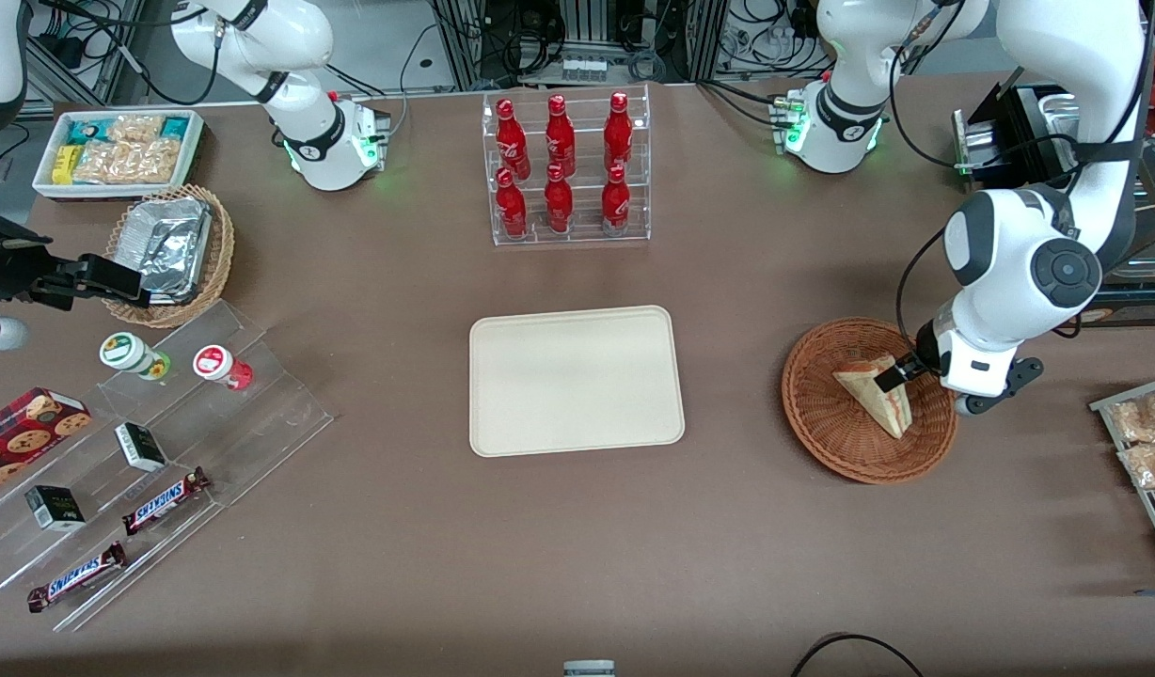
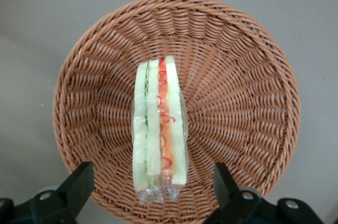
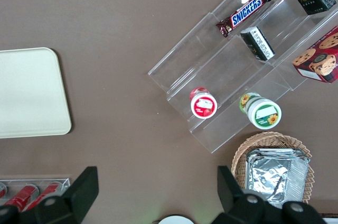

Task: Place sandwich from basket to tray
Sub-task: 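Lower the open left gripper around the wrapped sandwich in the basket, then close the left gripper on the sandwich and lift it from the basket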

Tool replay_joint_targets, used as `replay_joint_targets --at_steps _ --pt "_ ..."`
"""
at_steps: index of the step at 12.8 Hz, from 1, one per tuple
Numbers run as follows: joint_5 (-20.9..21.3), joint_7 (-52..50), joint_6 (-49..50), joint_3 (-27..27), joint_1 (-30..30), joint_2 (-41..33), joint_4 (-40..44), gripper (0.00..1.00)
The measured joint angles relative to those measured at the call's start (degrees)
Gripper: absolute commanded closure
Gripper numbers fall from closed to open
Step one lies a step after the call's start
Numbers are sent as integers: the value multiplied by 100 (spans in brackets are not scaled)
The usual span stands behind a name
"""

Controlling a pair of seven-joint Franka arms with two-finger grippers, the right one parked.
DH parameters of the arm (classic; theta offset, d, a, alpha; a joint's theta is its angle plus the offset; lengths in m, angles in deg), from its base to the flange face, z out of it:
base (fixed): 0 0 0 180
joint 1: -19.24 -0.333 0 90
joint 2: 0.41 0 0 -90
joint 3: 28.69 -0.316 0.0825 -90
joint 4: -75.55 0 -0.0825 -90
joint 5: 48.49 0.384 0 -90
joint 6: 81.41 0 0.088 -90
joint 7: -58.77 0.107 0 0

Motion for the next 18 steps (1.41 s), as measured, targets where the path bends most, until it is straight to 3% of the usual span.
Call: replay_joint_targets --at_steps 13,14,16,17,18 --pt "-61 -498 -507 87 103 541 -91 0" --pt "-61 -498 -532 86 103 560 -99 3" --pt "-61 -498 -538 85 103 569 -109 58" --pt "-59 -498 -538 84 103 573 -125 78" --pt "-52 -498 -538 83 103 580 -139 90"
